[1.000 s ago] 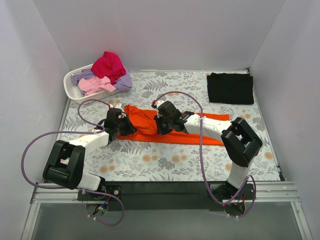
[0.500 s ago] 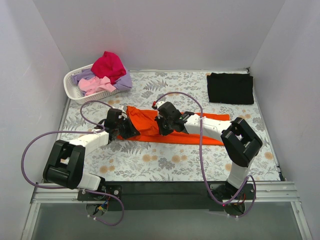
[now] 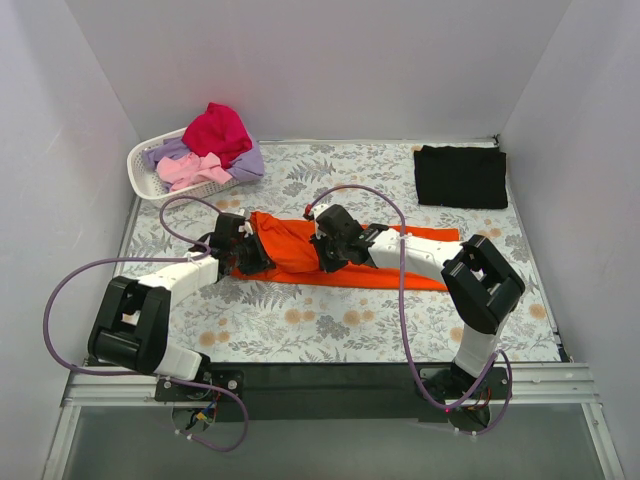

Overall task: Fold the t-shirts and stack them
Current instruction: Fold the tshirt

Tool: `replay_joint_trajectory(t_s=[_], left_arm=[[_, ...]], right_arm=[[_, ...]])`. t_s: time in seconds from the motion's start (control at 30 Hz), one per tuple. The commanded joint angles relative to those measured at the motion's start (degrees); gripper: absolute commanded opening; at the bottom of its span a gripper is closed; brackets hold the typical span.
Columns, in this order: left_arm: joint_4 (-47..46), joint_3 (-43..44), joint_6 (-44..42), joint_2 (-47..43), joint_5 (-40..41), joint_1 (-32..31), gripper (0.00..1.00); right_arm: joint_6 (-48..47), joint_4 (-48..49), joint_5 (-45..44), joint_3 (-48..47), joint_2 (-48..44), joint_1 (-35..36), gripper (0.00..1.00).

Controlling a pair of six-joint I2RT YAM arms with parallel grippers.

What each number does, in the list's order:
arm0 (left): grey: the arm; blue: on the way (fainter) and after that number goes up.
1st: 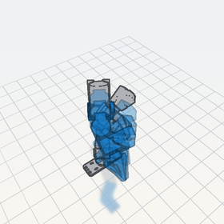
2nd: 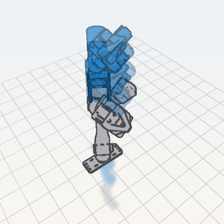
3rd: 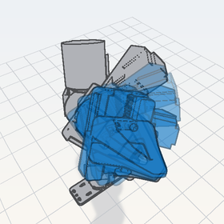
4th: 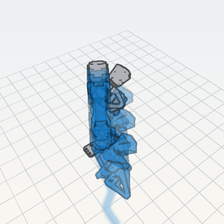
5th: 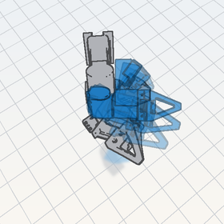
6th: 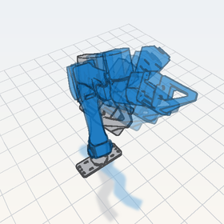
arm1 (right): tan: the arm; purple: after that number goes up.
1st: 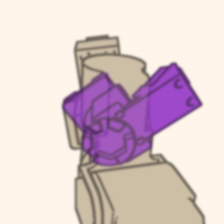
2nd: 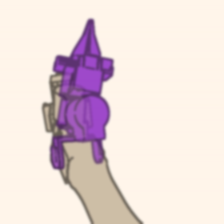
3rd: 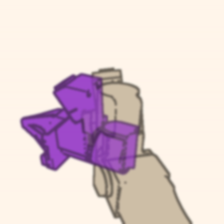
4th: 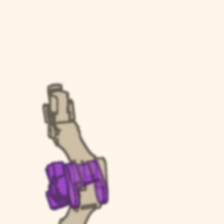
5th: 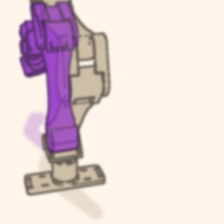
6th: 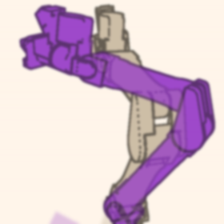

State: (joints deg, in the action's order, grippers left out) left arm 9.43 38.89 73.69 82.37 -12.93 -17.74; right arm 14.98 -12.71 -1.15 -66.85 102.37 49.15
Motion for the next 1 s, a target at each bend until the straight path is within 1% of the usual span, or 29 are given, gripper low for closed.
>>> replay_joint_trajectory(t_s=[0.0,0.07,0.13,0.17,0.23,0.27,0.3,0.33,0.37,0.4,0.47,0.5,0.57,0.6,0.67,0.77,0.8,0.87,0.9,0.97], left_arm=[[2.2,1.9,-0.7,-0.3,1.6,0.2,0.16],[2.4,1.9,-0.7,-0.5,2.0,0.2,0.18],[3.3,2.1,-0.7,-0.8,2.5,0.2,0.23],[3.6,2.1,-0.7,-1.1,2.6,0.2,0.28],[4.5,2.6,-0.6,-1.8,3.2,0.3,0.34],[5.2,2.9,-0.7,-3.0,3.7,0.2,0.44],[5.7,3.2,-0.7,-3.9,4.7,0.2,0.5],[6.2,3.6,-0.6,-6.0,5.2,0.2,0.55],[6.4,4.0,-0.4,-6.9,5.8,0.2,0.62],[6.8,4.3,-0.3,-8.0,7.1,0.2,0.72],[7.1,5.6,-0.1,-10.1,8.0,0.2,0.75],[7.0,5.9,0.2,-10.6,8.4,0.2,0.78],[6.2,6.8,0.2,-10.4,10.1,0.2,0.83],[5.5,7.0,0.2,-9.7,10.4,0.2,0.87],[4.9,7.5,0.1,-6.8,8.8,0.1,0.9],[2.0,7.2,0.2,-2.3,6.1,-0.3,0.92],[0.3,6.9,0.4,-1.3,6.1,-0.6,0.92],[-1.6,6.6,0.8,1.0,5.3,-0.7,0.94],[-3.3,6.7,0.8,1.9,5.2,-0.6,0.94],[-4.8,7.2,0.9,4.6,4.5,-0.7,0.95]], right_arm=[[-0.8,-0.9,0.7,0.3,-0.3,0.2,0.01],[-0.8,-1.1,0.7,0.4,0.1,0.2,0.01],[-0.8,-1.4,0.7,0.6,0.3,0.2,0.01],[-0.8,-1.4,0.4,0.6,0.2,0.2,0.01],[-0.7,-1.5,-0.3,0.6,0.0,0.2,0.01],[-0.9,-1.7,-0.6,0.4,-0.1,0.2,0.01],[-0.9,-1.8,-1.2,0.2,-0.1,0.2,0.07],[-1.0,-2.1,-1.8,-0.2,-0.5,0.2,0.15],[-1.0,-2.6,-2.4,-0.4,-0.8,0.2,0.24],[-1.2,-2.8,-3.3,-0.5,-1.4,0.2,0.37],[-1.5,-3.1,-4.4,-0.5,-3.7,0.2,0.45],[-1.7,-3.1,-6.0,-0.3,-4.7,0.2,0.52],[-2.1,-3.3,-7.4,0.4,-7.6,-0.2,0.59],[-2.2,-3.4,-8.4,0.8,-8.4,-1.1,0.61],[-2.3,-3.4,-9.1,2.8,-10.8,-2.8,0.62],[-2.5,-3.4,-9.0,6.4,-13.2,-8.4,0.63],[-2.6,-3.2,-9.1,7.3,-13.7,-11.5,0.63],[-3.4,-2.3,-9.6,9.1,-15.0,-14.4,0.63],[-3.7,-1.8,-9.9,10.7,-15.3,-17.1,0.63],[-4.4,-0.1,-10.3,12.2,-16.1,-19.7,0.63]])
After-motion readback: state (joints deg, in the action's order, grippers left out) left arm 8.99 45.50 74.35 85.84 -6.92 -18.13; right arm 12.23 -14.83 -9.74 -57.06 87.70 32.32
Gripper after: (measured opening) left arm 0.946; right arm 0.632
